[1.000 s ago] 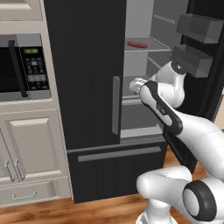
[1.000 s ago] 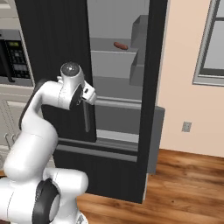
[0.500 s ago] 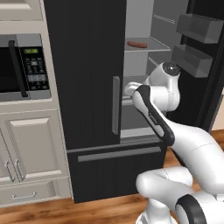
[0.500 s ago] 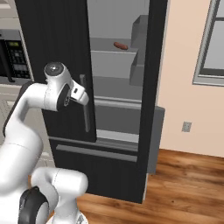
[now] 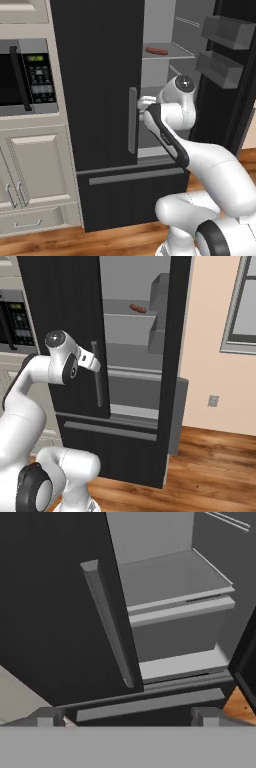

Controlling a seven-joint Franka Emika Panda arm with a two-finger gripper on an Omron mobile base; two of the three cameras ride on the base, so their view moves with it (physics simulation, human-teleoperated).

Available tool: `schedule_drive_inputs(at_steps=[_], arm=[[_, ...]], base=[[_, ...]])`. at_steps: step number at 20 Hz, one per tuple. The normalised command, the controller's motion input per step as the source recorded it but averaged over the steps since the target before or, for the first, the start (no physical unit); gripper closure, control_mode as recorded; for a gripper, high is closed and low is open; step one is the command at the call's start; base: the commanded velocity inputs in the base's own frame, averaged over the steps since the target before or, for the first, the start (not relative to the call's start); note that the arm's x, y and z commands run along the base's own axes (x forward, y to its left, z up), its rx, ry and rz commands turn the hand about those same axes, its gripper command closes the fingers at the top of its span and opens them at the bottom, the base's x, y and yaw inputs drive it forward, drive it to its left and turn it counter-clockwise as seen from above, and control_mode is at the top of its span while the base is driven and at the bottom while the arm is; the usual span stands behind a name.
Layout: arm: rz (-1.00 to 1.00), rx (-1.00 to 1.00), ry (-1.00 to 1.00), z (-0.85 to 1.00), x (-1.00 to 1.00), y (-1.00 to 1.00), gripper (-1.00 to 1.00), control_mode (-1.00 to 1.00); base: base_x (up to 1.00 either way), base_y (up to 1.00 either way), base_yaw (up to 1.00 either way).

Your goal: Move the hot dog bun to the plate on the dining table and place the condiment next to that plate. Then navigate to the fridge and take the sausage and place it on the plate as well.

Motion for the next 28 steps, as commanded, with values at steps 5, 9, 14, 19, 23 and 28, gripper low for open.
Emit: schedule_drive_inputs(at_steps=[5,9,14,19,23,28], arm=[[0.06,0.02,0.0,0.0,0.46,0.04,-1.0,-1.0],[0.02,-0.08,0.0,0.0,0.5,0.03,-1.0,-1.0],[0.03,-0.04,0.0,-0.02,0.51,0.1,-1.0,-1.0],[0.06,0.0,0.0,-0.08,0.43,0.12,-1.0,-1.0],[0.06,0.0,0.0,-0.15,0.45,0.07,-1.0,-1.0],[0.05,0.0,0.0,-0.26,0.46,0.03,-1.0,-1.0]], base=[[0.0,0.0,0.0],[0.0,0.0,0.0],[0.0,0.0,0.0],[0.0,0.0,0.0],[0.0,0.0,0.0],[0.0,0.0,0.0]])
